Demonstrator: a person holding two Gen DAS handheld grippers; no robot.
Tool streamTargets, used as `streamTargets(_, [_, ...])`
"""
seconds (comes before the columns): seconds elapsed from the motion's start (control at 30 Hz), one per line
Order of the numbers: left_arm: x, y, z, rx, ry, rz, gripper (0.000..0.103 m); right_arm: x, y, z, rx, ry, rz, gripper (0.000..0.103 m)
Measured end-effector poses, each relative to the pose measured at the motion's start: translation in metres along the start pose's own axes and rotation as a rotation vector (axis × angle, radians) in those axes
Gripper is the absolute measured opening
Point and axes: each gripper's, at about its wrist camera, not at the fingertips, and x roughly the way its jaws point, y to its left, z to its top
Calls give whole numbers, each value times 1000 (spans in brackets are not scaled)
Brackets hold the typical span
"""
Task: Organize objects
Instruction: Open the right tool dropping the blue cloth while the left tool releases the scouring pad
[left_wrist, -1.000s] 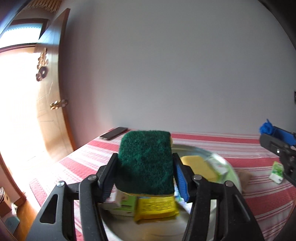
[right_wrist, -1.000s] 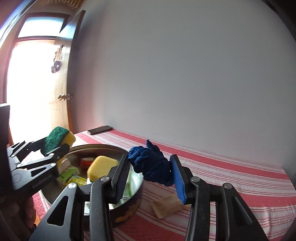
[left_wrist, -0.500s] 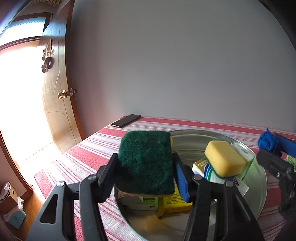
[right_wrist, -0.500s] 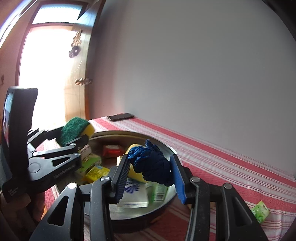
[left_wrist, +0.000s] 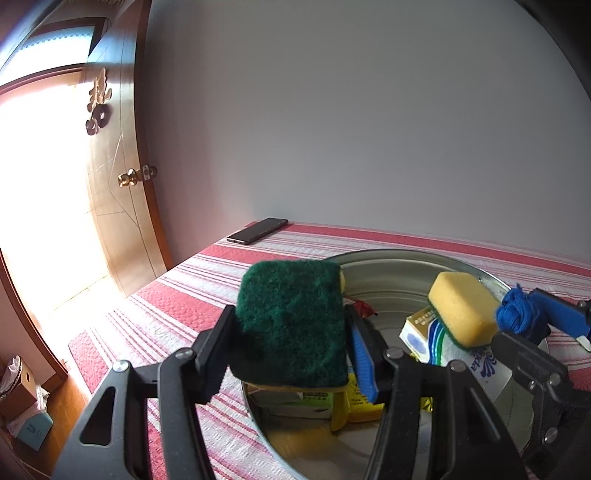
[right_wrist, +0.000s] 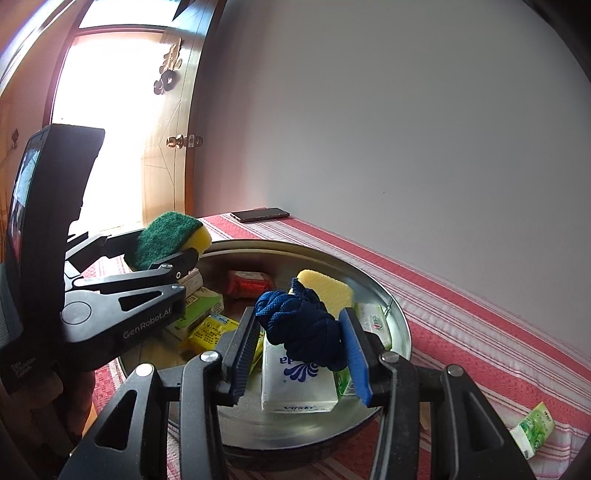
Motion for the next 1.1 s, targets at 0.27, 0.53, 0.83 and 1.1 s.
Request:
streamTargets(0.27, [4,-3,-3,7,16,2,57,21,-8,3,11,62,-5,47])
streamTargets(0.53, [10,-4,-5,20,33,-3,57,41,-18,15,20,102,-34,47])
streamTargets(0.83, [15,-5,-5,38,51,-6,57,48,-10,22,-1,114,-48,47])
streamTargets(1.1, [16,-1,-5,29,49,0,58,56,13,37,-47,105,8,48])
